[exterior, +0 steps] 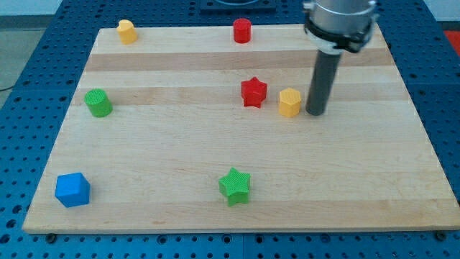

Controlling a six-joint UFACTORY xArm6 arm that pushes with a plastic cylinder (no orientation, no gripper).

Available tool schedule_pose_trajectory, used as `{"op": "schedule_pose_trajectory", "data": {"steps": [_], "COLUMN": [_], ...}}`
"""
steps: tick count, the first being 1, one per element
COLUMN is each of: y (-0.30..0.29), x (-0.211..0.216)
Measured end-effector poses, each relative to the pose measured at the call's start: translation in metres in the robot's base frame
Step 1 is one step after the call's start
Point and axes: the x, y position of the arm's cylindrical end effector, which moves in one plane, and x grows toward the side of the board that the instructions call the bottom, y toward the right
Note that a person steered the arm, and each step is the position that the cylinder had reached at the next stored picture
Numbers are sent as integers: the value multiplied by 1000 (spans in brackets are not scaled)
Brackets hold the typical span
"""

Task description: Slide the green star at the bottom of the red star

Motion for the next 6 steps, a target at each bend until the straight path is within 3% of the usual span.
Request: {"op": "schedule_pose_trajectory", "data": {"steps": [2,3,4,5,6], "y": [15,-22,-52,-120,-141], "x": [125,173,174,174,168]}}
